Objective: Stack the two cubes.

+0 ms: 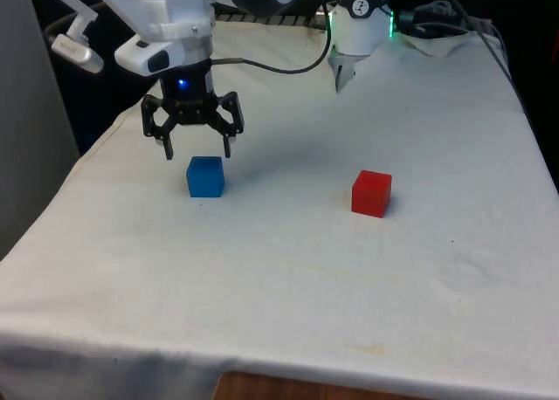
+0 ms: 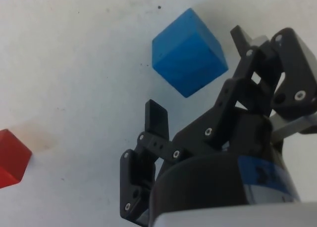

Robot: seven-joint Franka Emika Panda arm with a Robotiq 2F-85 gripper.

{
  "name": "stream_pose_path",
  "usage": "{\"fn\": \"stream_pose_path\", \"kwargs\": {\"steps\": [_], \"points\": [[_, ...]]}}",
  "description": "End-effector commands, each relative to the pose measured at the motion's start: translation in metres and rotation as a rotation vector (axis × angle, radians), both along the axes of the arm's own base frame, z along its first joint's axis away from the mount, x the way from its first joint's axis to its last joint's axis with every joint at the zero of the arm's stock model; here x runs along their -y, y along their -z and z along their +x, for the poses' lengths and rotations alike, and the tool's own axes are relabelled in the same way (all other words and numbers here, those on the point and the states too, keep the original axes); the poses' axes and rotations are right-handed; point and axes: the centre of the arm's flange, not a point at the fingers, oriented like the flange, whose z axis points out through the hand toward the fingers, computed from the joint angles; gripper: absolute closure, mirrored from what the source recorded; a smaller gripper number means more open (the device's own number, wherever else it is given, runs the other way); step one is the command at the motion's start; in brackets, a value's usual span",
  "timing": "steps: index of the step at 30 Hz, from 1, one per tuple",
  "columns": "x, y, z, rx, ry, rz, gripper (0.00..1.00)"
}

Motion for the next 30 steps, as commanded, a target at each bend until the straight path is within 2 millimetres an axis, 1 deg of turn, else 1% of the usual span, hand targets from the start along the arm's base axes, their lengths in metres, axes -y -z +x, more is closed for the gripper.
{"fn": "stream_pose_path", "kwargs": {"steps": [1,8,14,15,17,24,30], "points": [[-0.002,0.001,-0.001,-0.002,0.001,0.001,0.0],[-0.003,0.006,-0.003,-0.006,0.003,0.006,0.0],[0.006,0.017,-0.007,-0.016,0.004,0.01,0.0],[0.004,0.014,-0.008,-0.021,0.006,0.006,0.0],[0.008,0.019,-0.008,-0.016,0.005,0.01,0.0],[0.007,0.028,-0.007,-0.024,0.006,0.008,0.0],[0.002,0.029,-0.006,-0.025,0.011,0.008,0.0]]}}
